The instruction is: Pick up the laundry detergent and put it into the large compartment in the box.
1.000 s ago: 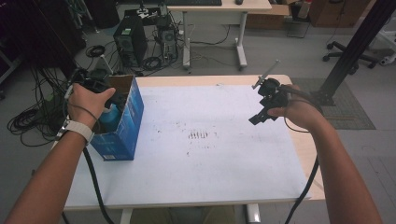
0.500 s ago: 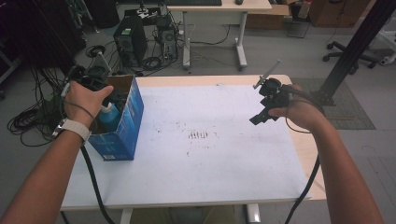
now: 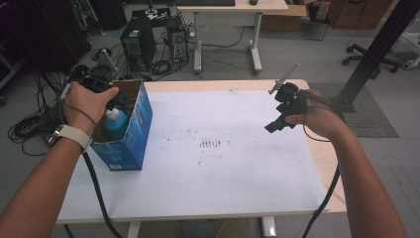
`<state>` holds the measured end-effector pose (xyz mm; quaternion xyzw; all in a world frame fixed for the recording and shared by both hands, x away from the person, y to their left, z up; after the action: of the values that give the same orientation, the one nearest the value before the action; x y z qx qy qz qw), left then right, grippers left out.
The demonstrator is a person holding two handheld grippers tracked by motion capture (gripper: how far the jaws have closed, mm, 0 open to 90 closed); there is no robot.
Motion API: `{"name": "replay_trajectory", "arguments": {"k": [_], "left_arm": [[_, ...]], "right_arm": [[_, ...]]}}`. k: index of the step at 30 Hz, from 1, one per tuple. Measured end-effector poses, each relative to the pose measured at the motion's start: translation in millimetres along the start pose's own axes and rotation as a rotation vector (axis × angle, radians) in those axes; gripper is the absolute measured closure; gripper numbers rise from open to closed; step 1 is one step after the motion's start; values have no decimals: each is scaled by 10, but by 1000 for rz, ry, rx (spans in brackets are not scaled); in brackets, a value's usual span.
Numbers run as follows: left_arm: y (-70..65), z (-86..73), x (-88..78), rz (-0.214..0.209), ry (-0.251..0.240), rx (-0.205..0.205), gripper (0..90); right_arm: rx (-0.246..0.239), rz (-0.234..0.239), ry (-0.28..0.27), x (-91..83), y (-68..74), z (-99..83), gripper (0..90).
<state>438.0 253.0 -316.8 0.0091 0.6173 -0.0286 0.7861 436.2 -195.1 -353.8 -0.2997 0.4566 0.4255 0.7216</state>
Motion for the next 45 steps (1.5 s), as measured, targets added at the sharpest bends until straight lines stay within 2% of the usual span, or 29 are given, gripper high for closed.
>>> {"name": "replay_trajectory", "arguments": {"k": [9,13,21,29,45], "left_arm": [[-38,-9,-108,4,-8,23,133],[-80,-30,-140,-11,-2,27,120],[-204,-57,-201,-18,-1,70,120],[-330,-56,-316,-22,-25,113,121],[-518,-105,-422,-57,-43,172,120]], "right_arm": [[2,-2,0,-15,14,-1,103],[-4,-2,3,-20,25,8,103],[-9,0,4,-18,48,22,103],[-8,-6,-1,-59,57,23,103],[-8,-4,-5,-77,80,23,103]]}}
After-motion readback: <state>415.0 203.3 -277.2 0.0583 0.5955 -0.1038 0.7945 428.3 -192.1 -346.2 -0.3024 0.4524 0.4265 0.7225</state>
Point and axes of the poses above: each handheld gripper's, and its own axes: x roughly forward along the jaws, z roughly out of its top, y roughly to its left, the point moved 10 cm from there along x, roughly forward along the jaws, and after that the axes turned 6 degrees about -x, right-handed, at the moved point
